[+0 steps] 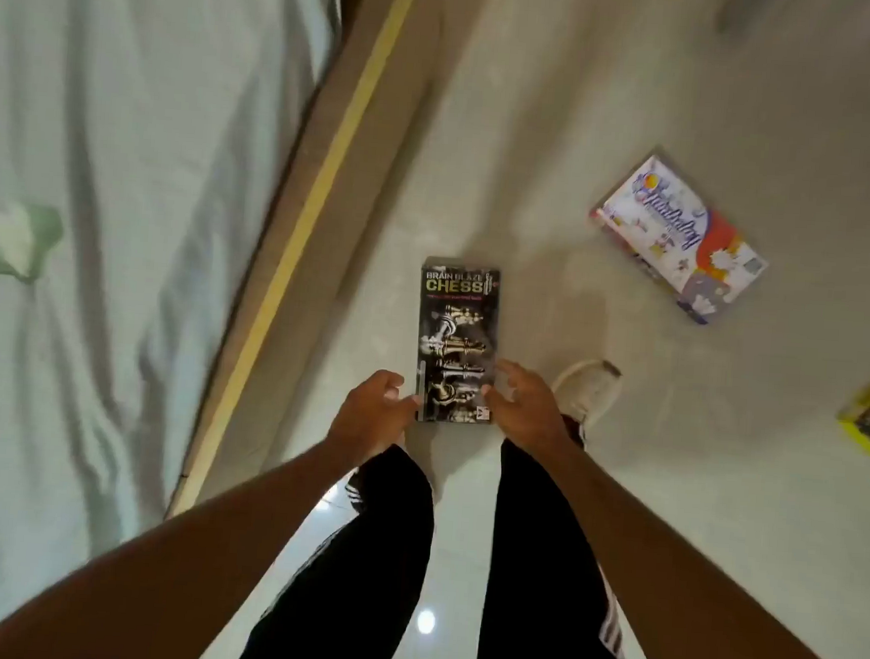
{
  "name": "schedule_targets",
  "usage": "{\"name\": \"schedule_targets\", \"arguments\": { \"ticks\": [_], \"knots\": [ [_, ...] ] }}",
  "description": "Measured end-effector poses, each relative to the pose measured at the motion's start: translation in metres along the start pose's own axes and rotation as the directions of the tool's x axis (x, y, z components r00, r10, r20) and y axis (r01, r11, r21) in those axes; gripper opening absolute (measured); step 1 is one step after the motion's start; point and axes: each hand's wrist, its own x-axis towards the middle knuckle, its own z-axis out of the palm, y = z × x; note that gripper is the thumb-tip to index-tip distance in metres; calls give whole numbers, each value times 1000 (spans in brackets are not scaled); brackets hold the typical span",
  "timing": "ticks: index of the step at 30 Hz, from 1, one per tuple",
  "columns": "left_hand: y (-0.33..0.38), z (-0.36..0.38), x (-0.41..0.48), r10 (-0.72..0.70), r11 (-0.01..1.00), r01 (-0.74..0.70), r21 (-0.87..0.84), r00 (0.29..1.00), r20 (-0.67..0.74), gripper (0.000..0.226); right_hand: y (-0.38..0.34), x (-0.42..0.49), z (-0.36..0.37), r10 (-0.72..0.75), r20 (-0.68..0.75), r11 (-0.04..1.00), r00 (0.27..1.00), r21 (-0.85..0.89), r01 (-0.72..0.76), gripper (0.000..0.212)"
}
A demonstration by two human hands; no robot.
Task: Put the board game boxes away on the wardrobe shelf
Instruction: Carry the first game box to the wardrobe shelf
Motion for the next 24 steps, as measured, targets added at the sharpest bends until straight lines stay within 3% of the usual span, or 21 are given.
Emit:
{"name": "schedule_targets", "arguments": {
  "ticks": [2, 5, 7, 11, 13, 18, 24],
  "knots": [
    [-13, 23, 62, -24, 999, 23, 36, 999, 21, 49, 35, 63, 21, 29, -5, 1000, 1000, -7, -29, 26],
    [-26, 55, 146, -83, 996, 83, -14, 996, 27, 65, 105, 153, 53, 67, 85, 997, 994, 35, -70, 50],
    [-33, 78, 192, -106, 993, 107, -53, 994, 33, 81, 122, 186, 64, 87, 56, 996, 995, 3, -87, 50],
    [-25, 105, 233, -141, 939, 152, -310, 988, 57, 78, 122, 209, 75, 3, -3, 1000, 1000, -11, -3, 52],
    [-10, 105, 227, -157, 923, 167, -345, 986, 57, 74, 117, 205, 74, -15, -34, 1000, 999, -22, 14, 60],
    [53, 67, 171, -41, 917, 54, -396, 998, 39, 72, 59, 162, 17, -54, -108, 995, 993, 75, 62, 67],
    [211, -32, 1, 121, 910, -102, -402, 992, 22, 75, -91, 19, -144, -179, -107, 965, 978, 177, 196, 65]
  ]
}}
